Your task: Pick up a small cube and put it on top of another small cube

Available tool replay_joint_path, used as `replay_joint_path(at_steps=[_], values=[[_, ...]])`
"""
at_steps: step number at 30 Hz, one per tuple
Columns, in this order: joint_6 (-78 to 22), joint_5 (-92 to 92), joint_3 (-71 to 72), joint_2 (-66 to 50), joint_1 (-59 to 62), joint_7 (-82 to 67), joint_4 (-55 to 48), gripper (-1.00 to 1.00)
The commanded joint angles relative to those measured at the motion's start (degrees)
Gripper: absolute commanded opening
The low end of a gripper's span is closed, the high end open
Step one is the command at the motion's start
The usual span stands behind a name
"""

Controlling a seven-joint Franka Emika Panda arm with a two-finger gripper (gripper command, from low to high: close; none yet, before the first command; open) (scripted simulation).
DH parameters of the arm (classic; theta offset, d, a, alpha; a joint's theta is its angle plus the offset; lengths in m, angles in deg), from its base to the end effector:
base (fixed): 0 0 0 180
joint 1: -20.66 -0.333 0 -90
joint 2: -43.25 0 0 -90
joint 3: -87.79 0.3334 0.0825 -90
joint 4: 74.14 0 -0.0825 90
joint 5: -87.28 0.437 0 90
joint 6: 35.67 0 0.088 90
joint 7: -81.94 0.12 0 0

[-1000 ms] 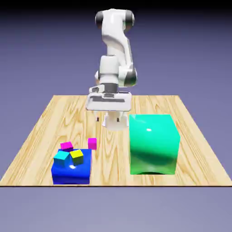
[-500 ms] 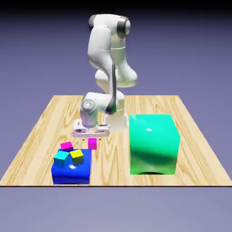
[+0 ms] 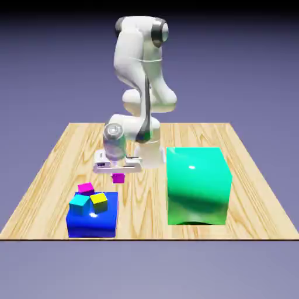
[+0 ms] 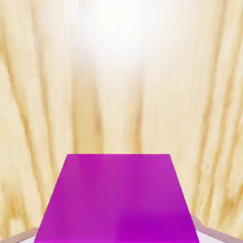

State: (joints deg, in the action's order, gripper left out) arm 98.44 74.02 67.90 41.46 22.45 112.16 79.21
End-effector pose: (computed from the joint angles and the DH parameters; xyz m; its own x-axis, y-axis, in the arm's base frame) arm 0.3610 -0.1516 0.1593 0.7028 -0.6610 -0.2629 -0.6012 -0.7495 0.2771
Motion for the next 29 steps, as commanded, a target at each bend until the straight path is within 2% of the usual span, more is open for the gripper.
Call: replay_joint_path(at_steps=[1, 15, 18, 21, 26, 27, 29], values=[[-1.3, 0.2, -0.8, -0.5, -0.5, -1.0, -2.1, -1.00], [-19.6, 5.0, -10.8, -7.8, -11.6, -17.0, -31.2, -1.00], [-23.6, 4.9, -16.7, -10.2, -16.1, -22.7, -35.7, -1.00], [-23.6, 4.1, -19.1, -10.6, -17.5, -24.1, -34.5, -1.00], [-13.5, 5.9, -18.3, -15.2, -15.4, -25.1, -28.5, -1.00], [-13.5, 5.9, -18.3, -15.2, -15.4, -25.1, -28.5, 1.00], [-16.0, 5.4, -18.5, -14.0, -15.9, -24.9, -30.0, 1.00]])
